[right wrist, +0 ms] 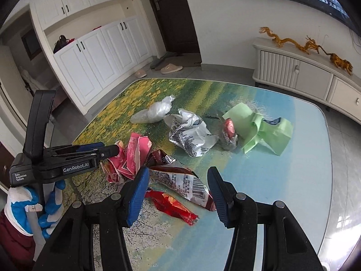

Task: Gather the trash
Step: 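Grasp the pink wrapper with the left tool while the right tool grasps the red-brown chip bag, then lift the pink wrapper with the left tool while the right tool lifts the red-brown chip bag, then carry both bags over the white bin and open both tools to drop them, then move both open tools back to the wrappers on the table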

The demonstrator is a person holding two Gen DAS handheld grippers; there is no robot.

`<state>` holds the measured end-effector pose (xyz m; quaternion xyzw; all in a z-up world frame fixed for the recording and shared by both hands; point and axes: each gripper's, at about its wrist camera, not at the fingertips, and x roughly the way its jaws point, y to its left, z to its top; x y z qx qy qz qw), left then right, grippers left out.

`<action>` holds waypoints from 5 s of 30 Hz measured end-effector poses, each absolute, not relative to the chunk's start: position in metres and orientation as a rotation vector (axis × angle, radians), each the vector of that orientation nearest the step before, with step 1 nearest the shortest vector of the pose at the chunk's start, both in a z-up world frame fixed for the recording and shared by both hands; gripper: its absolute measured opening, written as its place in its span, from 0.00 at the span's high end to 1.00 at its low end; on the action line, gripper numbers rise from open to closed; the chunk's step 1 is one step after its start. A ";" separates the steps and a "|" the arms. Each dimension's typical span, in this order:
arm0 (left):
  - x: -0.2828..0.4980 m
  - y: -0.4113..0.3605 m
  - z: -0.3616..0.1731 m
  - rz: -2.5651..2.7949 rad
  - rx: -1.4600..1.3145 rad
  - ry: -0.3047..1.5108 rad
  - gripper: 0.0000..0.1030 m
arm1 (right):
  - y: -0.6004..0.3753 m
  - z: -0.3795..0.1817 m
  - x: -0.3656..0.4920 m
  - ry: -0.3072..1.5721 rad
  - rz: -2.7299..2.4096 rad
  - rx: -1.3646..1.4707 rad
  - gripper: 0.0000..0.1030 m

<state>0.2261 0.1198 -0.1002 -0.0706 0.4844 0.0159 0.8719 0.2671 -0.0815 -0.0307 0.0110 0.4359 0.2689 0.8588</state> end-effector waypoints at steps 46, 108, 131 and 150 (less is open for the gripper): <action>0.166 0.101 -0.076 -0.083 -0.215 0.935 0.77 | -0.129 0.019 0.192 0.792 0.450 0.148 0.90; 0.080 -0.376 -0.098 -1.050 0.168 1.083 0.51 | -0.482 -0.115 -0.006 0.880 -0.445 0.773 0.58; 0.096 -0.165 0.025 -0.706 0.051 0.719 0.51 | -0.375 0.027 0.019 0.684 -0.246 0.524 0.58; 0.094 0.007 0.074 -0.457 -0.127 0.581 0.51 | -0.257 0.105 0.049 0.598 -0.034 0.308 0.58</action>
